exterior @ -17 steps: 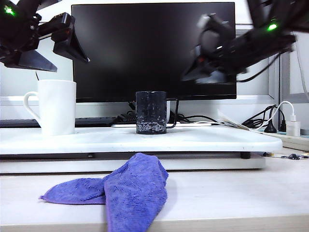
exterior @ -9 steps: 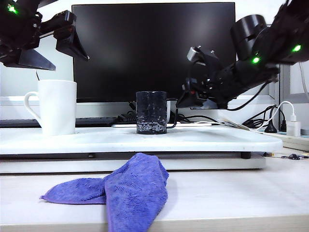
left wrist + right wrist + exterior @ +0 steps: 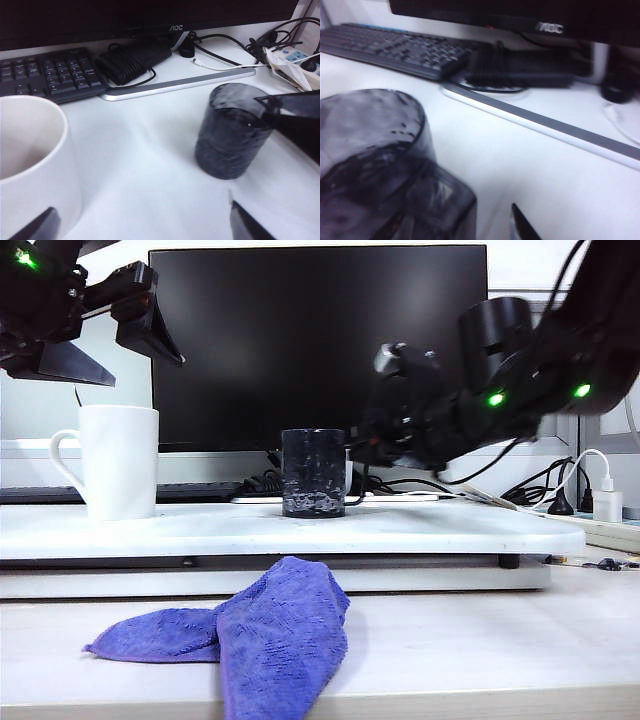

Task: Carefully pick up the black cup and pour some water from the black cup into the white cup.

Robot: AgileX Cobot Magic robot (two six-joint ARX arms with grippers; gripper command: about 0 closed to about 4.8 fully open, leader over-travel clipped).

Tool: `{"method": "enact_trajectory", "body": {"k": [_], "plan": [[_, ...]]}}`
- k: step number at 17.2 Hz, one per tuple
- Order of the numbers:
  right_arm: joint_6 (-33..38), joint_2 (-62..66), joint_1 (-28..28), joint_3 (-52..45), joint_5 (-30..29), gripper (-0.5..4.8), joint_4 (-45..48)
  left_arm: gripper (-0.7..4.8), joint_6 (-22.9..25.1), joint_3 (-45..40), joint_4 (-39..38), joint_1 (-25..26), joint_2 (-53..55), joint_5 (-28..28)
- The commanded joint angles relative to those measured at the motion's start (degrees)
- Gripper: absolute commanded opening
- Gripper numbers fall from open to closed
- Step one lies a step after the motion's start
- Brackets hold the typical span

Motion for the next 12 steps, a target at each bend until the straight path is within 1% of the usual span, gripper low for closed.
{"method": "enact_trajectory", "body": {"k": [1, 2, 4, 5, 6, 7, 10, 12], "plan": [[1.3, 1.0, 1.2, 1.2, 1.5, 2.52, 2.1, 4.79, -0.1, 0.5, 0.3, 0.0, -0.1, -0.2], [1.3, 1.2, 1.3, 1.2, 2.0, 2.52, 2.8, 4.79, -0.1, 0.5, 0.3, 0.0, -0.1, -0.2], [1.3, 1.6, 1.8, 1.2, 5.6, 2.51, 2.8, 4.79, -0.1, 0.5, -0.2, 0.0, -0.1, -0.2], [1.3, 1.7, 1.8, 1.2, 5.7, 2.20, 2.8, 4.79, -0.1, 0.5, -0.9, 0.0, -0.1, -0.2], [1.3, 1.8, 1.8, 1.2, 5.6, 1.52, 2.8, 4.79, -0.1, 0.5, -1.6, 0.0, -0.1, -0.2], [1.3, 1.8, 1.8, 1.2, 5.7, 1.04, 2.8, 4.79, -0.1, 0.5, -2.6, 0.0, -0.1, -0.7], [1.3, 1.9, 1.8, 1.2, 5.7, 1.03, 2.8, 4.79, -0.1, 0.5, -3.6, 0.0, -0.1, -0.8], [1.3, 1.9, 1.8, 1.2, 6.8, 1.01, 2.8, 4.79, -0.1, 0.5, -3.6, 0.0, -0.1, -0.8]]}}
